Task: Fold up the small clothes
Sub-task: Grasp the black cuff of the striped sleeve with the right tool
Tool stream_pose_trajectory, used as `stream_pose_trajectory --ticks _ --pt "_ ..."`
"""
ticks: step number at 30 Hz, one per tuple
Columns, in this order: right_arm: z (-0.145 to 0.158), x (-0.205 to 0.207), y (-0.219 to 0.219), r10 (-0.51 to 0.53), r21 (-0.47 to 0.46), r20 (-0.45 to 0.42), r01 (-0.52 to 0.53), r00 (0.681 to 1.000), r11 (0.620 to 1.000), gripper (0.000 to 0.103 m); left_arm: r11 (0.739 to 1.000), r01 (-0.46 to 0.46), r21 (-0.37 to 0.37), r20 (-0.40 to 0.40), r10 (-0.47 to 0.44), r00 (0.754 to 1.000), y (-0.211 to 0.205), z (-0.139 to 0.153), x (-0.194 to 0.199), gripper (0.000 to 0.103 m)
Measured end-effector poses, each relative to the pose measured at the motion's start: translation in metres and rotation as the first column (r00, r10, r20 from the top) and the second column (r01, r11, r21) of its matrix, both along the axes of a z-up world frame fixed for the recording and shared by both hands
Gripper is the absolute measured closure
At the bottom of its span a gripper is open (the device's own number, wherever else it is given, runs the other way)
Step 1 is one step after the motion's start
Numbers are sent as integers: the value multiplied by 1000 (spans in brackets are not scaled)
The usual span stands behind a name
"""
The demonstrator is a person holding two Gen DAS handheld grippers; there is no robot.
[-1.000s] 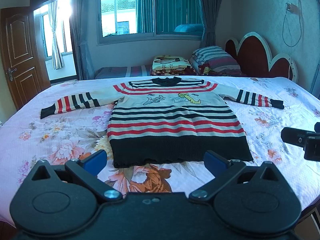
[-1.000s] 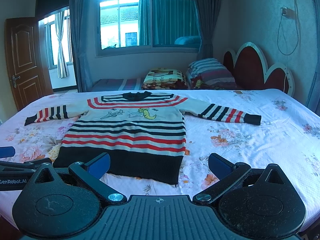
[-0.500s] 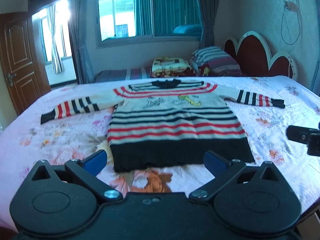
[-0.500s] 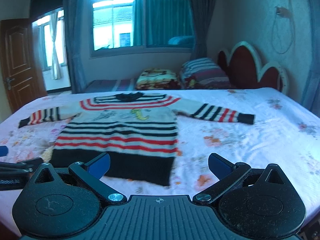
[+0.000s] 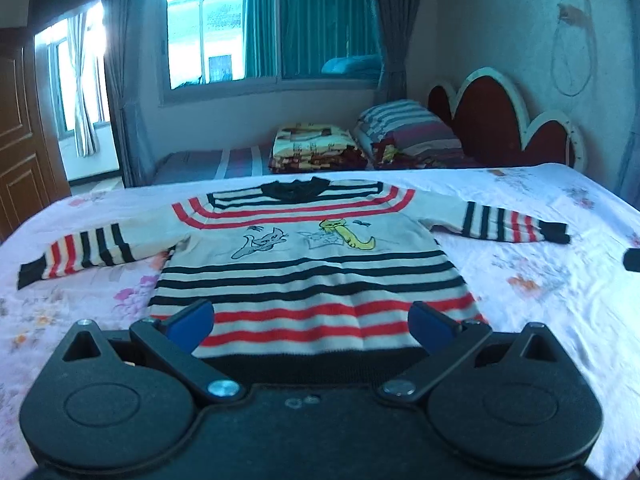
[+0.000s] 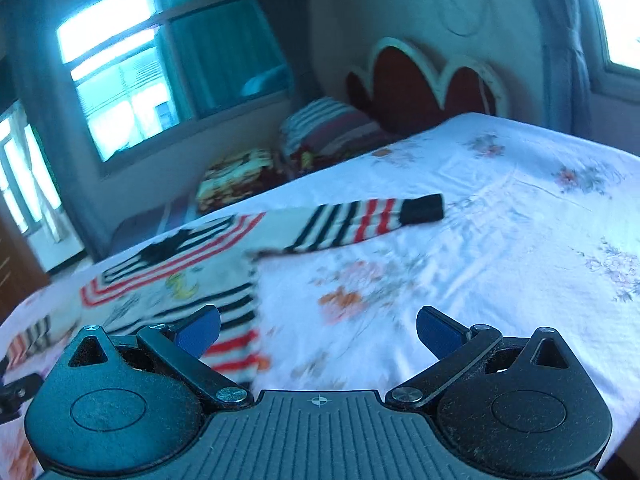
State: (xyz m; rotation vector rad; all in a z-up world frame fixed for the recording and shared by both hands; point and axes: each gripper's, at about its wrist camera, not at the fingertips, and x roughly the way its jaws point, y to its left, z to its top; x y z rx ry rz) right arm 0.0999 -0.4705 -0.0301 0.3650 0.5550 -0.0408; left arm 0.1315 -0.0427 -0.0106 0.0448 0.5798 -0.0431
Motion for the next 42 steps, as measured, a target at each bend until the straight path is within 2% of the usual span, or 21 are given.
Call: stream_pose_trajectory --ticks 3,5,8,11,12,13,14,15,17,20,27,31,32,34,35,39,42 --pt "-8 40 -21 -18 1 -28 18 999 1000 0 999 40 0 -67 -40 997 -4 -10 40 0" --pt "-14 66 -35 -51 26 -35 52 998 998 0 999 40 -32 -92 -43 995 -4 -17 64 0" --pt "-26 111 -55 -103 45 -31 105 994 993 0 999 -35 -10 -110 33 993 -6 -26 101 0" --pt "-45 154 -76 -133 84 -35 136 990 987 0 995 -94 -33 -118 90 989 -4 -34 141 1" --pt "-52 168 -82 -137 93 -43 140 990 986 3 994 -108 -34 -120 104 987 -4 -36 152 1" --pt "-60 181 -88 -139 110 -43 143 989 984 16 992 -122 -28 -117 118 986 -4 -38 162 1" --pt "-68 193 -95 -150 119 -58 156 987 981 50 991 -133 -17 -106 131 986 -6 -40 173 1" --pt "-77 206 -101 -164 127 -86 174 983 977 57 990 -139 -10 -102 138 985 -8 -41 181 1" --pt "-94 226 -112 -168 182 -104 185 980 966 56 988 -154 6 -105 154 982 -10 -45 197 1" --pt "-110 243 -124 -197 217 -103 216 975 952 54 983 -181 22 -116 182 976 -12 -54 217 1" --pt "-144 269 -149 -246 344 -154 285 957 895 54 977 -207 60 -166 214 963 -17 -71 237 1" --pt "-147 272 -152 -262 351 -120 288 958 891 55 974 -213 83 -183 225 957 -17 -73 244 1" --pt "-147 272 -153 -267 355 -117 292 956 888 59 973 -212 87 -184 225 957 -15 -73 246 1" --pt "-148 275 -156 -278 353 -122 304 953 885 75 980 -181 78 -199 193 961 -10 -72 251 1" --pt "-149 277 -158 -279 347 -126 306 952 886 92 984 -159 75 -216 172 961 -7 -72 256 1" --pt "-148 284 -157 -267 310 -122 292 956 905 96 988 -133 84 -212 148 966 9 -64 267 1" --pt "-136 291 -141 -241 240 -88 255 967 936 96 989 -145 8 -197 144 970 30 -56 272 1"
